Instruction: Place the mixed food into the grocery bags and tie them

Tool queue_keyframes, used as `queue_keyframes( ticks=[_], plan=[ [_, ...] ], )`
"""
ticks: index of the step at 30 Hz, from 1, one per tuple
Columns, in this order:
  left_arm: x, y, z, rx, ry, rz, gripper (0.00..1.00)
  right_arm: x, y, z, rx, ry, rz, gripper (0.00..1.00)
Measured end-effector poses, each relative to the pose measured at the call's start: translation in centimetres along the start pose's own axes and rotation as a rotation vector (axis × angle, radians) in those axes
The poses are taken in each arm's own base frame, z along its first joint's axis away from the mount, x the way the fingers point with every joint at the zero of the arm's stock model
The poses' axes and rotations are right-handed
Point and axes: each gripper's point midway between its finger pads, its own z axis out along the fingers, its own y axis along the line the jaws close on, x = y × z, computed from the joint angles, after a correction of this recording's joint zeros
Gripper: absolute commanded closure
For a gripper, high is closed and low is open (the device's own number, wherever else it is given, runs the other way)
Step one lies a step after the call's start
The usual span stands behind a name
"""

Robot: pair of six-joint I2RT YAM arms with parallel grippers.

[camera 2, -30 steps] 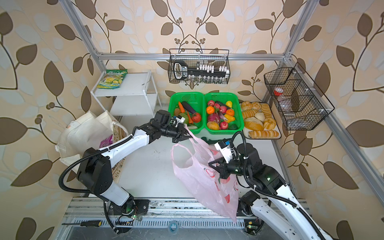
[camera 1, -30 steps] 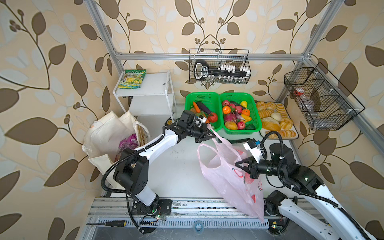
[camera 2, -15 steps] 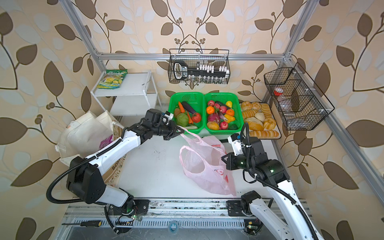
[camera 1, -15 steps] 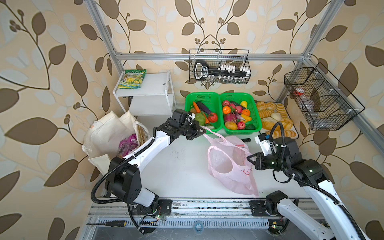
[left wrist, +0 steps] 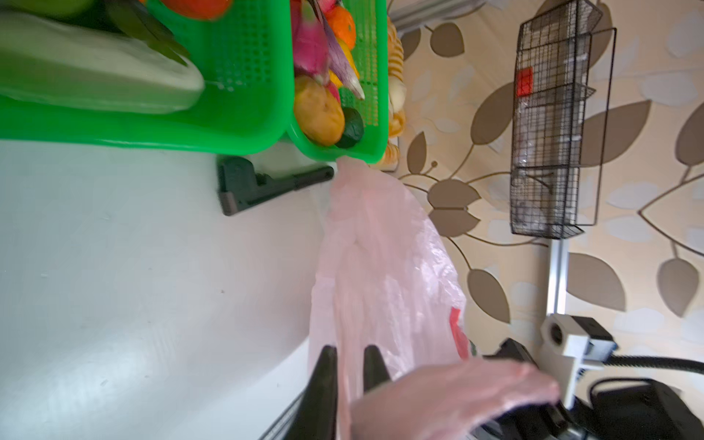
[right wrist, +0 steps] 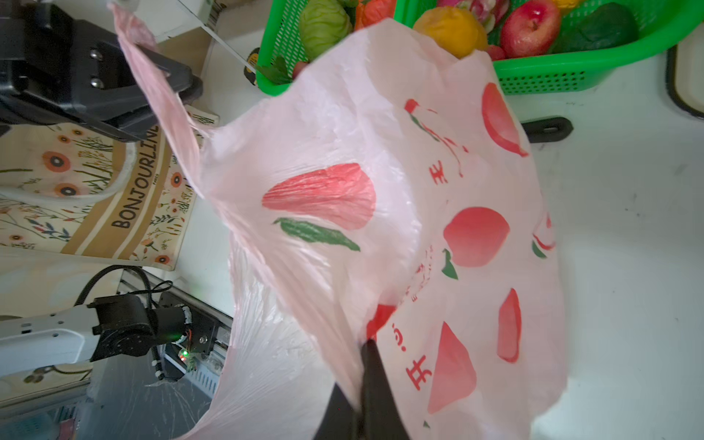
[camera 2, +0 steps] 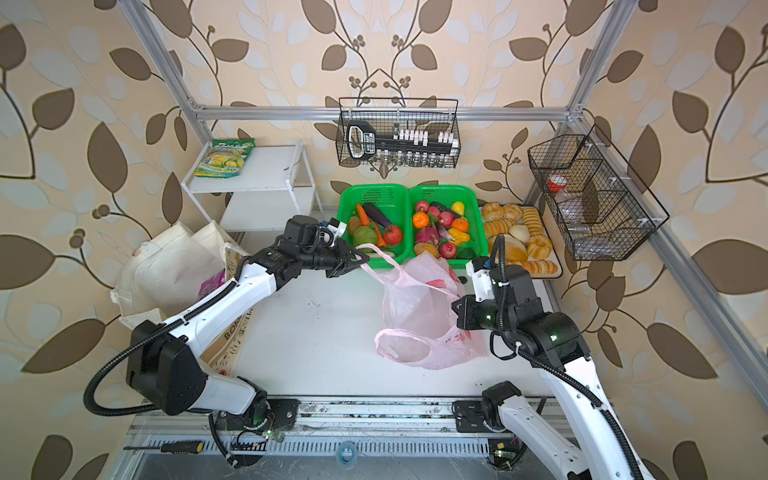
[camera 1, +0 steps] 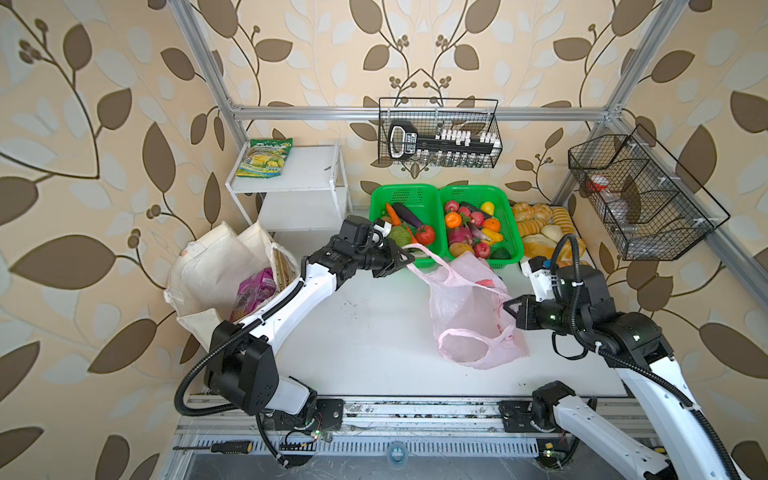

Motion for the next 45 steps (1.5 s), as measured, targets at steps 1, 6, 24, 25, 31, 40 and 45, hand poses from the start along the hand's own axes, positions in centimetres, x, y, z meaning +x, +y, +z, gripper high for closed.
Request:
queue_keyframes(
  ticks=[1, 6, 24, 25, 31, 40, 45],
  plan=[
    [0.0, -0.2, 0.3, 0.016, 0.012, 0.008, 0.51, 0.1, 0.1, 0.2, -0.013, -0.004, 0.022, 1.00],
    [0.6, -1.4, 0.1, 0.074, 0.049, 0.079, 0.34, -0.3, 0.4, 1.4, -0.064, -0.041, 0.172, 1.00],
    [-0.1, -5.9, -8.3, -0.017, -0.253, 0.351, 0.15, -2.3, -1.6, 2.1, -0.070, -0.149, 0.426, 1.00],
    [-0.3, -5.6, -8.5, -0.038, -0.268, 0.345, 0.16, -2.3, -1.6, 2.1, -0.069, -0.150, 0.427, 1.00],
    [-3.4, -1.3, -8.1, -0.199, -0.332, 0.269, 0.21, -2.4, -1.7, 2.1, -0.068, -0.151, 0.430, 1.00],
    [-7.0, 7.7, -1.9, -0.489, -0.171, 0.247, 0.14, -2.4, -1.9, 2.0, -0.065, -0.155, 0.433, 1.00],
    [-10.4, 10.2, 0.5, -0.598, -0.156, 0.275, 0.11, -2.5, -1.9, 1.8, -0.064, -0.169, 0.430, 1.00]
  ],
)
